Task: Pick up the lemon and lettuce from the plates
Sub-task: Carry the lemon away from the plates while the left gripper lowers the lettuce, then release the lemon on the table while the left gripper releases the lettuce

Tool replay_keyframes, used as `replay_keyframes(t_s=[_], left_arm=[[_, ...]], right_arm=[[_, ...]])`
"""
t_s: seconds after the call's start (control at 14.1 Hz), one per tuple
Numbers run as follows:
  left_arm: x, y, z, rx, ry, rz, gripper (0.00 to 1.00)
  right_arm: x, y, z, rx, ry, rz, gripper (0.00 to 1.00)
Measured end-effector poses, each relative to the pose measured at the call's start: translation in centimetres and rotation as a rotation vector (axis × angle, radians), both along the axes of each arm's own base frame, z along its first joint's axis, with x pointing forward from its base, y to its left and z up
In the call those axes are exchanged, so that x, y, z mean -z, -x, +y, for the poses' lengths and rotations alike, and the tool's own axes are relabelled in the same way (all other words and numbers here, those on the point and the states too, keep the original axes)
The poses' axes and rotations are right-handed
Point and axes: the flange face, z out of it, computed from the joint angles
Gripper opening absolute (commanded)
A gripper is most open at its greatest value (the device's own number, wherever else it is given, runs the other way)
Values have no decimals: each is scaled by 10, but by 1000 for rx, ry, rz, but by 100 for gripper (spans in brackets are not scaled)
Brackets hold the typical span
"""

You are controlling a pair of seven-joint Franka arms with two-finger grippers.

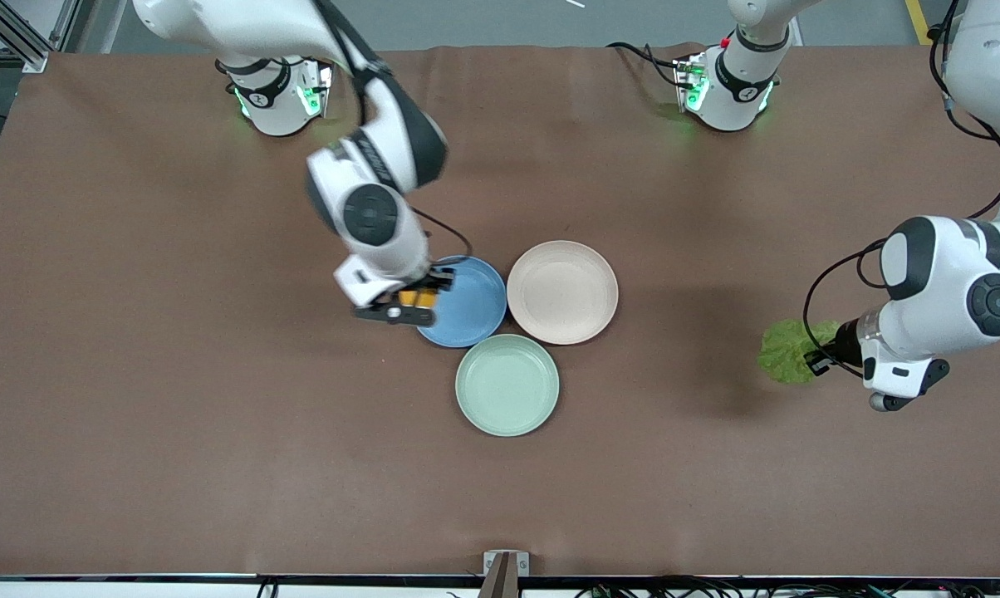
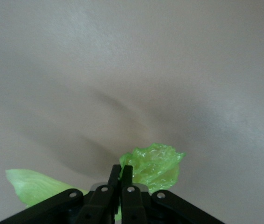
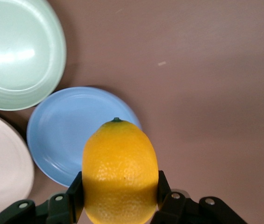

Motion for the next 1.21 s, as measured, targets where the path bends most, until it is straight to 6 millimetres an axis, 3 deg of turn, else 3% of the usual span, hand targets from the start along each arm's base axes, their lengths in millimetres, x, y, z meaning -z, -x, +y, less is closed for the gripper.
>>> replay_keyframes(t_s=[0.14,0.21,0.35,0.43,0.5,0.57,0.64,0.78,0.99,1.21], left_arm=[[24,0,-7,6,24,21,1],[32,1,-10,9,33,28,1],[38,0,-14,13,41,34,7],[39,0,-16,15,43,36,19],[41,0,-18,16,45,38,37],[44,0,-19,14,49,39,48],[47,0,-21,14,53,38,55],[46,-3,-26,19,59,23,99],[25,-15,-44,41,69,-23,100],[-22,-27,-60,67,66,-103,100]], right_arm=[[-33,-23,-88,-46,11,12,23],[-38,-34,-135,-71,20,11,23],[-28,-53,-236,-112,7,24,23],[-20,-59,-278,-130,-7,23,23],[-9,-61,-315,-137,-18,16,24],[7,-61,-345,-134,-23,4,24],[27,-58,-366,-127,-24,-9,24],[72,-45,-388,-127,2,-26,24],[126,-28,-406,-123,27,-18,25],[154,-25,-429,-92,37,-27,27]])
